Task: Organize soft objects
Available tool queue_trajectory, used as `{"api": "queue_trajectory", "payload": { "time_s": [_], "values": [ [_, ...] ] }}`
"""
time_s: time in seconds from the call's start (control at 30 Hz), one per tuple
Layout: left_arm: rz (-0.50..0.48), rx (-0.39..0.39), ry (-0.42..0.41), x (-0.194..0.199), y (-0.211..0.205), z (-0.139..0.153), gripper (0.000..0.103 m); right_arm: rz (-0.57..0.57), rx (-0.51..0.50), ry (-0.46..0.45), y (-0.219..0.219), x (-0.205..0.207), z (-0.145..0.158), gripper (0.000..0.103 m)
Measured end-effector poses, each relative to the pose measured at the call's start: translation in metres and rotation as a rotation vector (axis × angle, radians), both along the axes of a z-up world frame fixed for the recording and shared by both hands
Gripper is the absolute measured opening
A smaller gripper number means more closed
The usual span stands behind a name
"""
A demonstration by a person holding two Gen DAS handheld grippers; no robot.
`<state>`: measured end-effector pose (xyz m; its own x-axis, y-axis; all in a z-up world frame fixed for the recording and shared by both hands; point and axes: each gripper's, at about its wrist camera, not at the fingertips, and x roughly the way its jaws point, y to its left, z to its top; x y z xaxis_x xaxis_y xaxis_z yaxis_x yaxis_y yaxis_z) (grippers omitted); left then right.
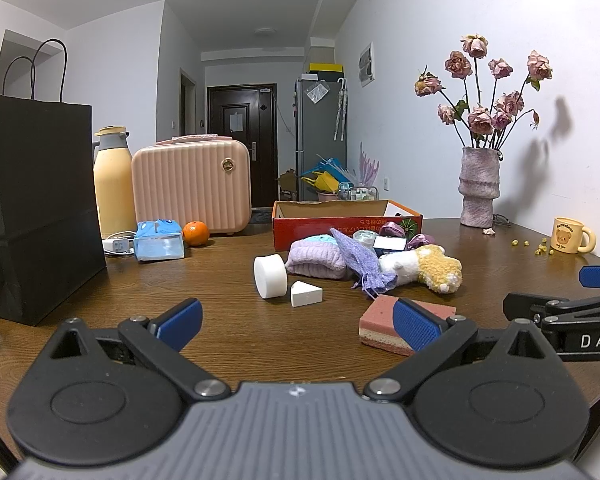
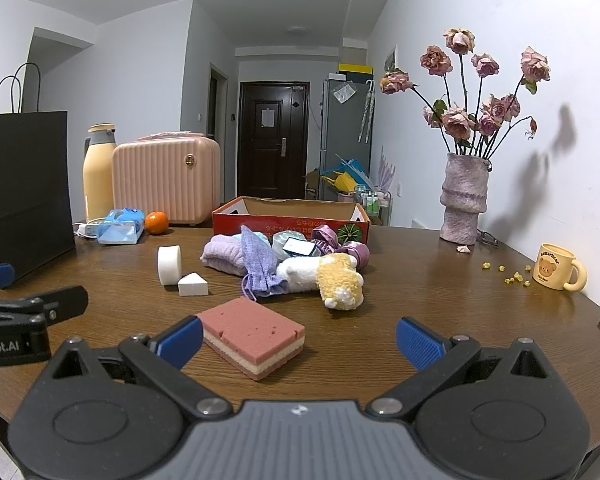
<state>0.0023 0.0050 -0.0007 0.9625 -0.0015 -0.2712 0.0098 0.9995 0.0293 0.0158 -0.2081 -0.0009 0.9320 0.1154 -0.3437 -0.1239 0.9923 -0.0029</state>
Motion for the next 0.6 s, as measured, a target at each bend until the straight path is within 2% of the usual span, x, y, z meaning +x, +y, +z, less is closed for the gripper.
{"api": "queue_trajectory", "payload": {
  "time_s": [0.6],
  "values": [
    [0.001, -0.001, 0.000, -0.0002, -0.0001, -0.0001, 0.103, 0.000, -0.002, 0.000, 0.0015, 0.0019, -0.0005, 0.103]
  ]
}}
